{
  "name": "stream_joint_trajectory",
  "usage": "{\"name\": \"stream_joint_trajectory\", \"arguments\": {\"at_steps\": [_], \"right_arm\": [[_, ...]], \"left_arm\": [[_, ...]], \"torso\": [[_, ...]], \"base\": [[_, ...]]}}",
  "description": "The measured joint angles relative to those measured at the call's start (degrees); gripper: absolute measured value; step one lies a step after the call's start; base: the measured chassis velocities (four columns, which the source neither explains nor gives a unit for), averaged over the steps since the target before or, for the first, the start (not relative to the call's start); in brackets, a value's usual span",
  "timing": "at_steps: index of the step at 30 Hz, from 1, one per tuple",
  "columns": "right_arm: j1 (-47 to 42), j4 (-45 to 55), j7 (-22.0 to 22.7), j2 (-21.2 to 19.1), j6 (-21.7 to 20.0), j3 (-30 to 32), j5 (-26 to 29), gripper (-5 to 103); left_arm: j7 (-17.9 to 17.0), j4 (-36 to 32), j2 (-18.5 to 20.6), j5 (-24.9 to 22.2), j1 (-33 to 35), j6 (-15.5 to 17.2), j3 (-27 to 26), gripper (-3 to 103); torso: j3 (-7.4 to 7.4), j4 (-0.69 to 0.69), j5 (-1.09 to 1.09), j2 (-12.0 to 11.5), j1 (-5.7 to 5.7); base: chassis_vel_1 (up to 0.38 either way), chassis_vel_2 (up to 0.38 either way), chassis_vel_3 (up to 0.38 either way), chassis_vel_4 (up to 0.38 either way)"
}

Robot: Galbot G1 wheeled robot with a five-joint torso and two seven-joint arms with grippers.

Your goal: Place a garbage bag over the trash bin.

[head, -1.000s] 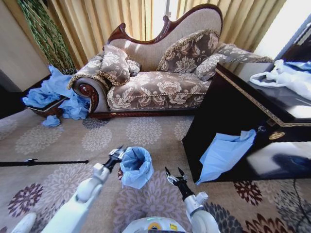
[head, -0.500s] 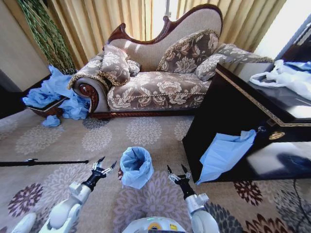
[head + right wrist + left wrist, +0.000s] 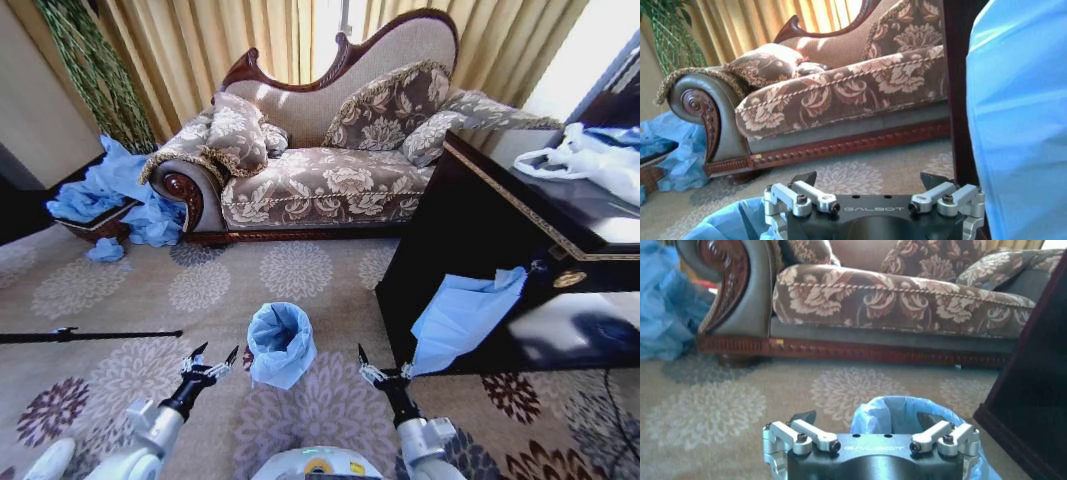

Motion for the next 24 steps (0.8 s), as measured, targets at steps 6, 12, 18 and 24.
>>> {"name": "stream_joint_trajectory", "arguments": {"at_steps": [6, 12, 18, 24], "right_arm": [[-2.4, 1.65, -0.18, 0.33, 1.48, 0.23, 0.01, 100], [-3.75, 1.61, -0.01, -1.48, 3.75, -0.02, 0.82, 100], [-4.56, 1.38, -0.04, -1.6, 4.87, 0.25, 1.45, 100], [-4.88, 1.41, -0.21, -1.64, 5.36, 0.15, 1.7, 100]], "left_arm": [[0.53, -1.97, -0.76, -0.39, 0.53, 0.01, -1.39, 100], [1.34, -3.43, -0.23, -0.83, 0.45, 0.56, -1.51, 100], [1.21, -5.07, -0.08, -0.68, 0.43, 2.77, 0.42, 100], [1.48, -5.14, -0.47, 1.79, 0.62, 2.08, 1.44, 100]], "torso": [[0.0, -0.01, 0.0, 0.0, 0.0], [0.0, -0.01, -0.01, 0.0, 0.0], [0.0, -0.01, 0.0, 0.0, 0.01], [0.0, -0.01, 0.0, 0.0, 0.01]], "base": [[0.0, 0.0, 0.0, 0.0], [0.0, 0.0, 0.0, 0.0], [0.0, 0.0, 0.0, 0.0], [0.0, 0.0, 0.0, 0.0]]}}
